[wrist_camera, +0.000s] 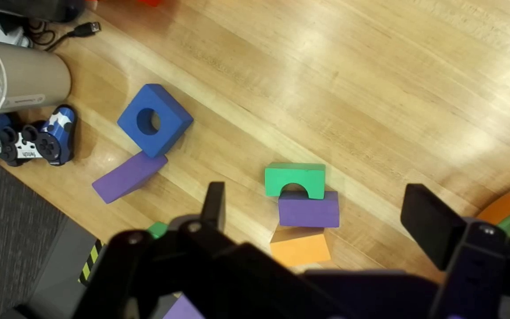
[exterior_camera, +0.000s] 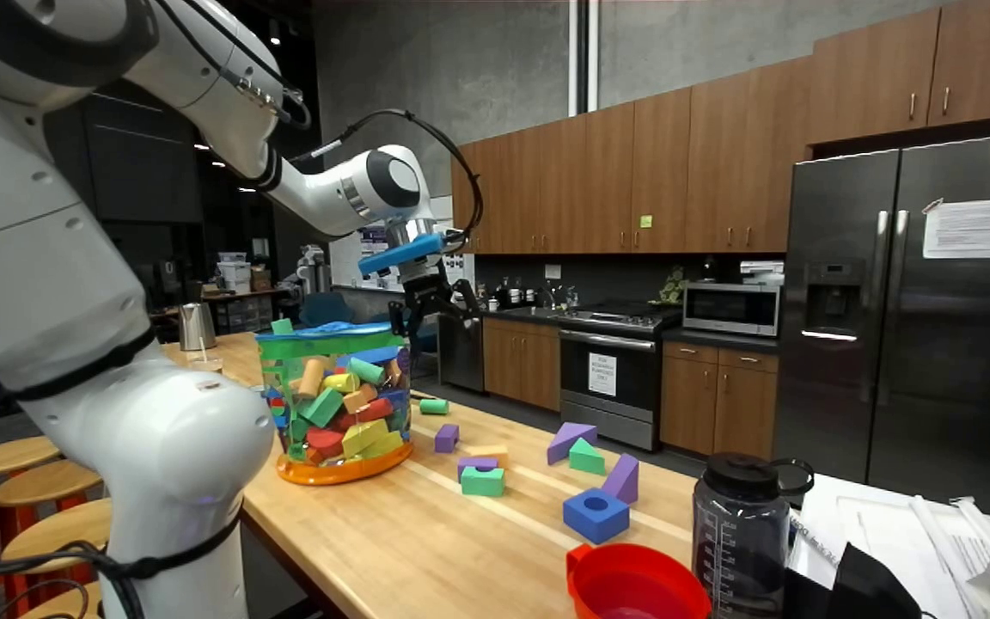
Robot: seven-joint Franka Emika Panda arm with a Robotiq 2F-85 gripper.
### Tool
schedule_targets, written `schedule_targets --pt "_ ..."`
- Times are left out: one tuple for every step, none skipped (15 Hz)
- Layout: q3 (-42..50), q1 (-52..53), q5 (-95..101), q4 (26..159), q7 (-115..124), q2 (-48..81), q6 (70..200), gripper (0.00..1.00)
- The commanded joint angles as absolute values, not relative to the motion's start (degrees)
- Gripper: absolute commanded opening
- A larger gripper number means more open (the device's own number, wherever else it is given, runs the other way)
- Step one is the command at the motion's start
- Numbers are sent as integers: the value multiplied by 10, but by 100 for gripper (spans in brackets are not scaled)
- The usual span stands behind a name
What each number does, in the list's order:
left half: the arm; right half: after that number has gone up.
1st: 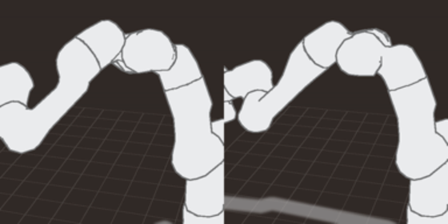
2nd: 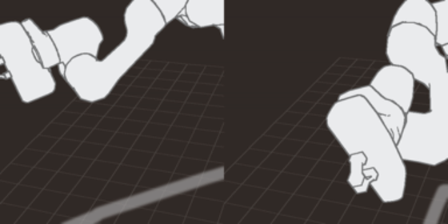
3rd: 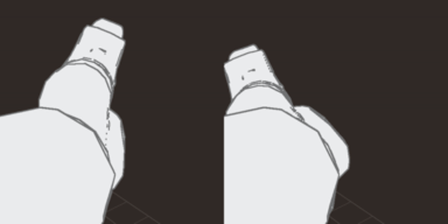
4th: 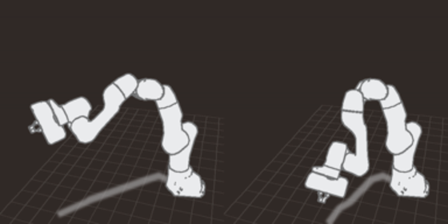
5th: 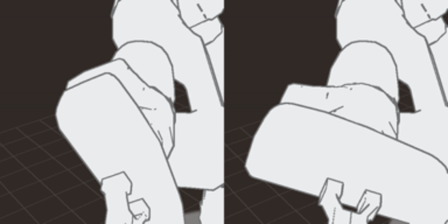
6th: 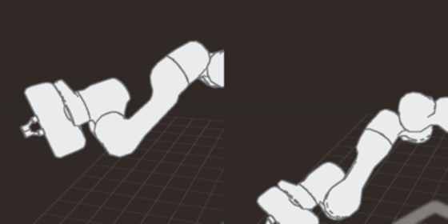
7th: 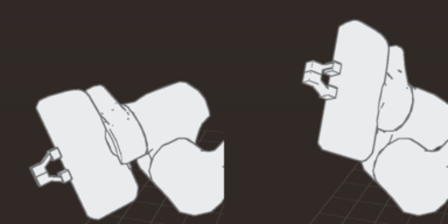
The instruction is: Put the purple block to the right into the bag
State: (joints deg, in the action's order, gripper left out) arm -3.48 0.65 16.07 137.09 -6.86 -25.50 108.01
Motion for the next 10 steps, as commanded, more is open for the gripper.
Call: schedule_targets --pt "-29 6 156 1347 -37 -227 1085 100" --pt "-28 5 153 1341 -28 -219 1086 100" --pt "-26 3 147 1331 -17 -208 1087 100" --pt "-22 1 139 1322 -6 -196 1093 100" --pt "-20 -1 133 1313 4 -185 1098 100" --pt "-17 -3 125 1304 16 -173 1107 100" --pt "-14 -4 118 1294 27 -160 1114 100" --pt "-11 -7 114 1287 36 -150 1122 100" --pt "-9 -10 111 1279 45 -139 1132 100" --pt "-6 -12 109 1270 54 -127 1140 100"
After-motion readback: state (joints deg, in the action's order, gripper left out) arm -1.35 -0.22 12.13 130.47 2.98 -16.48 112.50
